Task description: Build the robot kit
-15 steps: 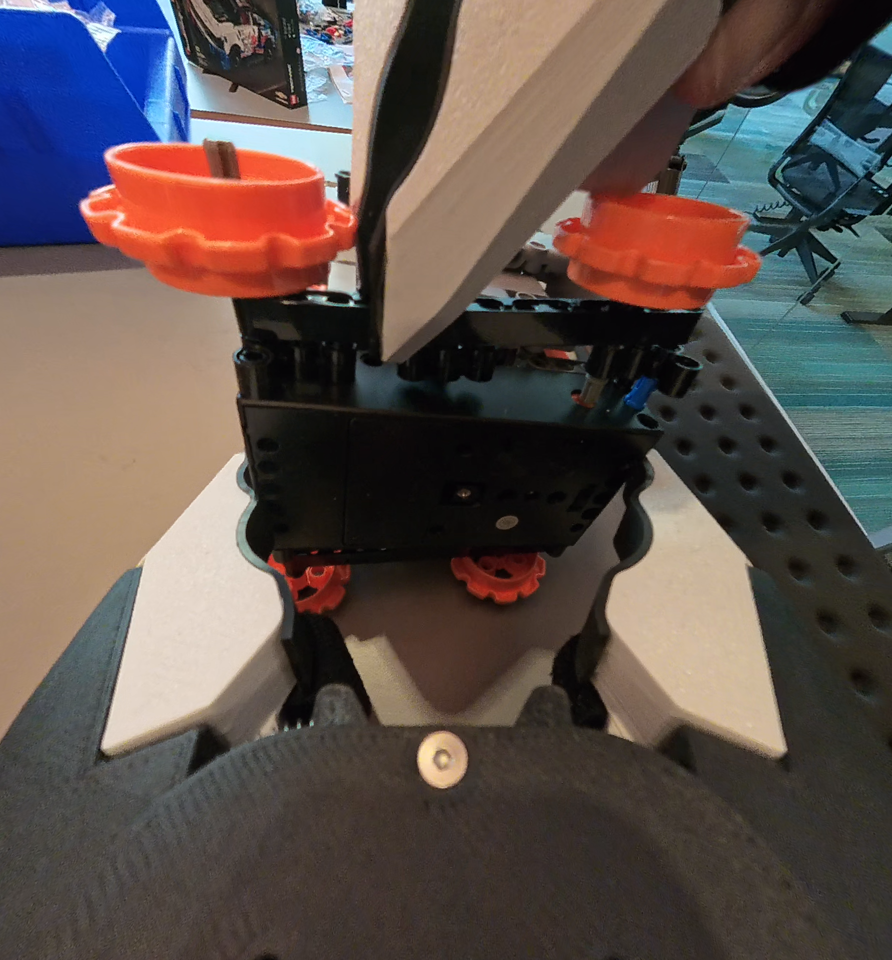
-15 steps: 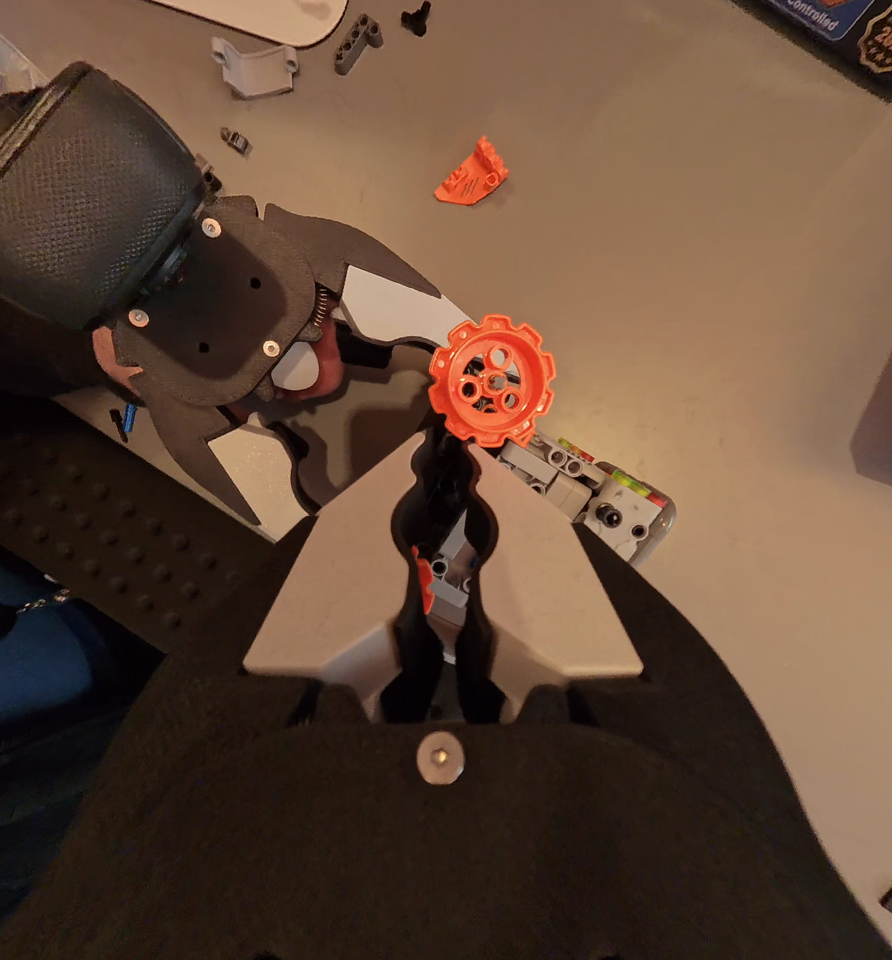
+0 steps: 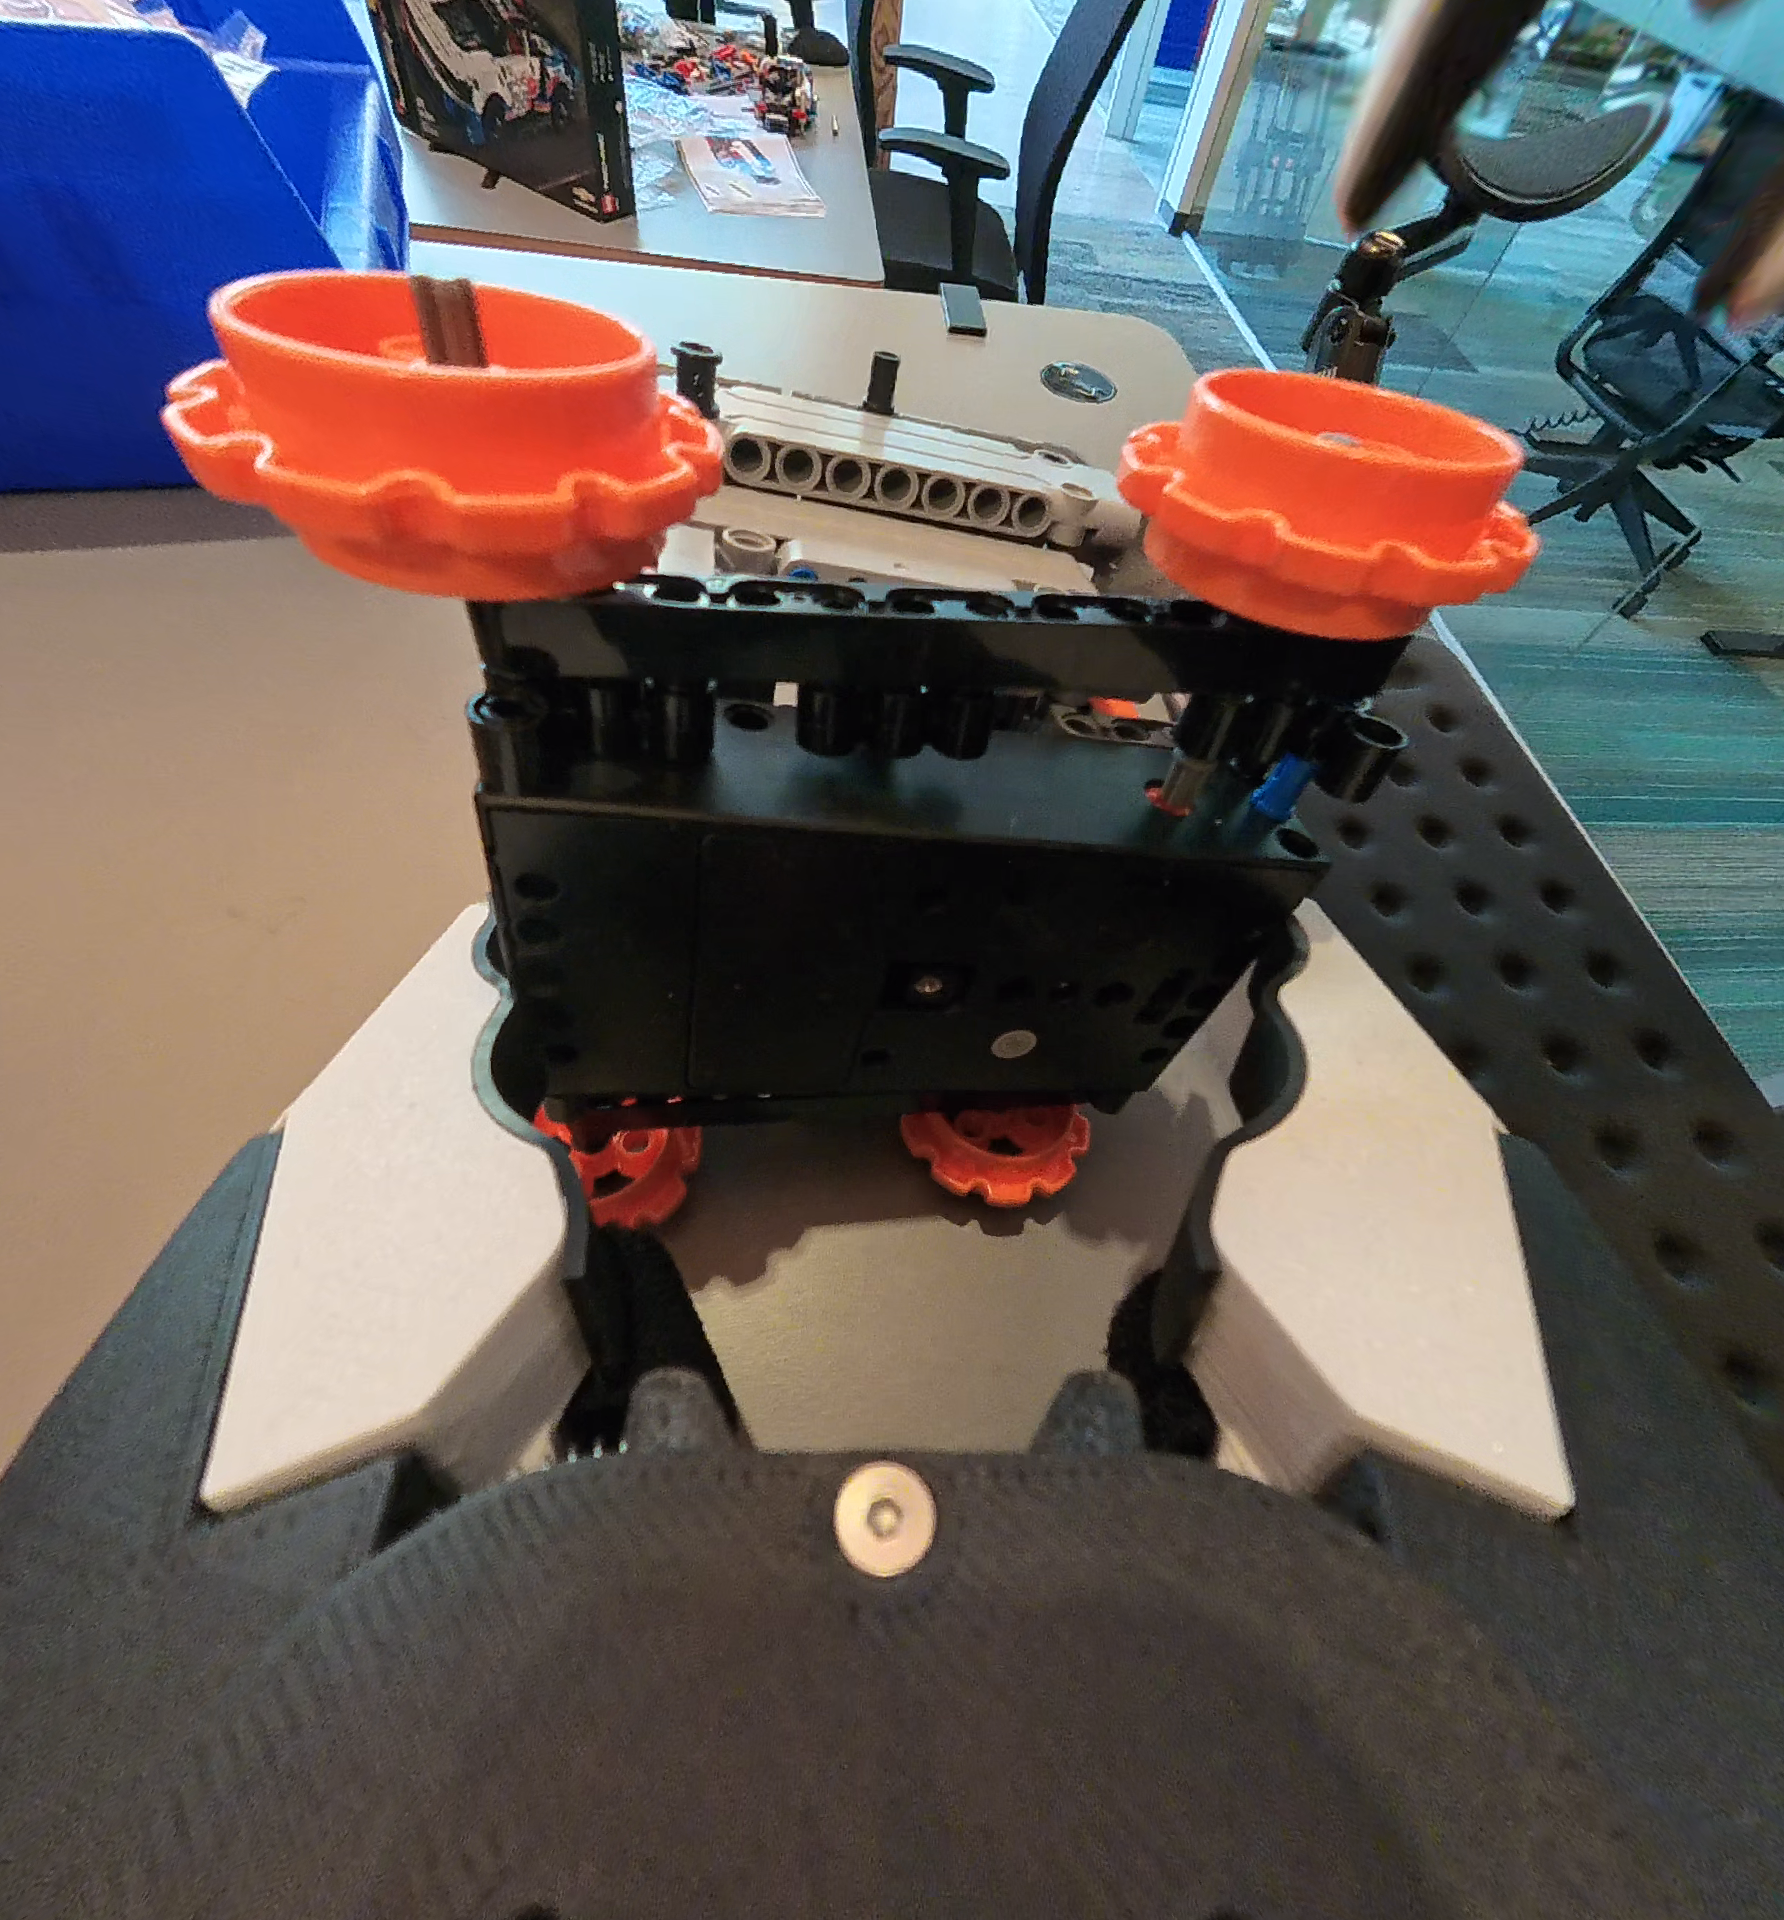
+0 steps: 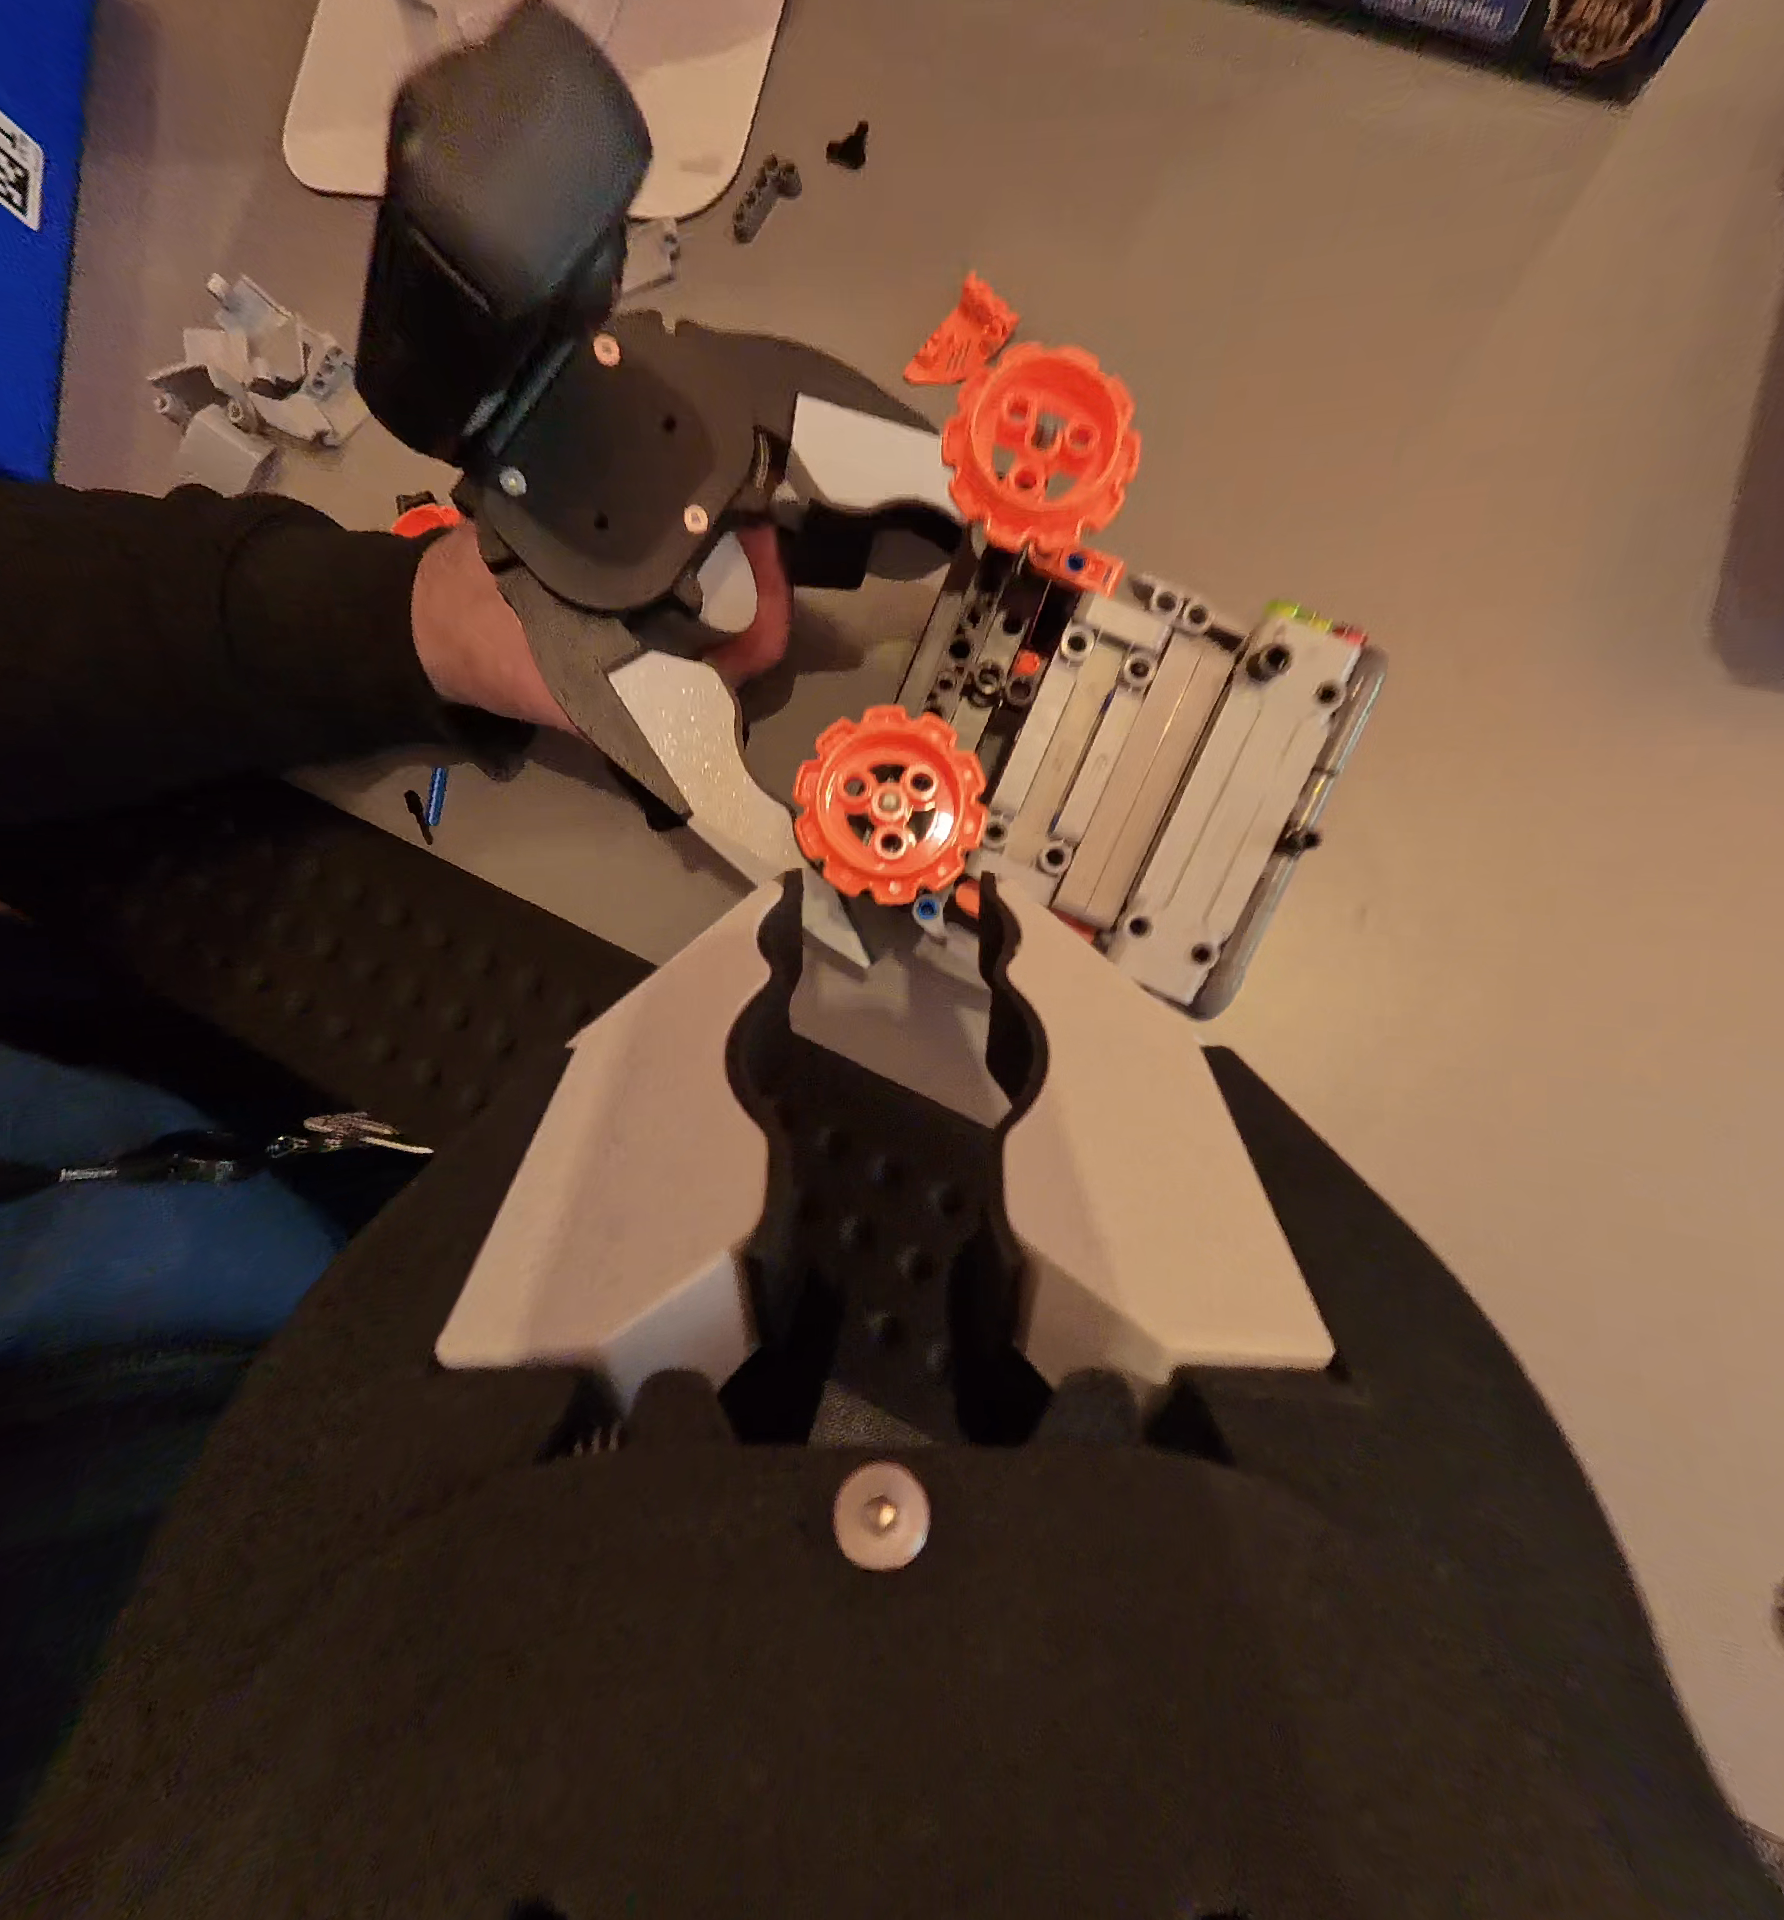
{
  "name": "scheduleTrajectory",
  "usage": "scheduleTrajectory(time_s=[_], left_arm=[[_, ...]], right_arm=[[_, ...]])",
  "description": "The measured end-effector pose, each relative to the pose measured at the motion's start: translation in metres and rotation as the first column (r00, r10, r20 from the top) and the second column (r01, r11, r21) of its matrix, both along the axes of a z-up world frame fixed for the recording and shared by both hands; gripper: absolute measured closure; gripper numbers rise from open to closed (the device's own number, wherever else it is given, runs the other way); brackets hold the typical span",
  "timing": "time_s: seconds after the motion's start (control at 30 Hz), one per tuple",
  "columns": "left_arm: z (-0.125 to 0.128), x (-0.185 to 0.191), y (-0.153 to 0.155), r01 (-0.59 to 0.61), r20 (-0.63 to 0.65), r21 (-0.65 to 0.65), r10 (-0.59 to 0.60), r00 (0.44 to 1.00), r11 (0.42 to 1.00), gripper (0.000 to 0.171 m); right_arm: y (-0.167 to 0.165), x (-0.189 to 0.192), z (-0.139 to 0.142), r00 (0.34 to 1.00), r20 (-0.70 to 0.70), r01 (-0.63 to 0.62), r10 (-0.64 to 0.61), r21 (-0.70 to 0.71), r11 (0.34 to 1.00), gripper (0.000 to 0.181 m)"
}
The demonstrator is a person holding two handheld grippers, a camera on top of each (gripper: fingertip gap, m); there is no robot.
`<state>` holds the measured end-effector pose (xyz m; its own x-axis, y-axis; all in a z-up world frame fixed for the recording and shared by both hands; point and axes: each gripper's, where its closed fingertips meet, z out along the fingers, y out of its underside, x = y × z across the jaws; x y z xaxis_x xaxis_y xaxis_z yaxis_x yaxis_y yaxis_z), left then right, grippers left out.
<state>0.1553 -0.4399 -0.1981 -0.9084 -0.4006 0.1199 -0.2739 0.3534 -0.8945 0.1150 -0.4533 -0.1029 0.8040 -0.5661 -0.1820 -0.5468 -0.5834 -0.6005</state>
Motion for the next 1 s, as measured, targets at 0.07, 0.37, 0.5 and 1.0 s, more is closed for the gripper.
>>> scheduleTrajectory(time_s=[0.07,0.37,0.5,1.0], left_arm=[[0.000,0.000,0.000,-0.002,0.001,0.001,0.002,1.000,1.000,0.036],[0.000,0.001,0.000,-0.014,0.002,0.001,0.014,1.000,1.000,0.036],[0.000,0.002,0.001,-0.019,0.002,0.001,0.019,1.000,1.000,0.036],[0.000,0.006,0.003,-0.033,-0.013,-0.003,0.033,0.999,0.999,0.036]], right_arm=[[0.000,-0.006,-0.013,1.000,-0.020,0.020,-0.020,0.009,1.000,0.138],[0.016,-0.004,-0.049,0.994,0.054,0.096,-0.096,0.016,0.995,0.160],[0.017,-0.005,-0.048,0.993,0.066,0.094,-0.095,0.009,0.996,0.160],[0.021,0.001,-0.049,0.974,0.180,0.131,-0.138,0.049,0.990,0.161]])
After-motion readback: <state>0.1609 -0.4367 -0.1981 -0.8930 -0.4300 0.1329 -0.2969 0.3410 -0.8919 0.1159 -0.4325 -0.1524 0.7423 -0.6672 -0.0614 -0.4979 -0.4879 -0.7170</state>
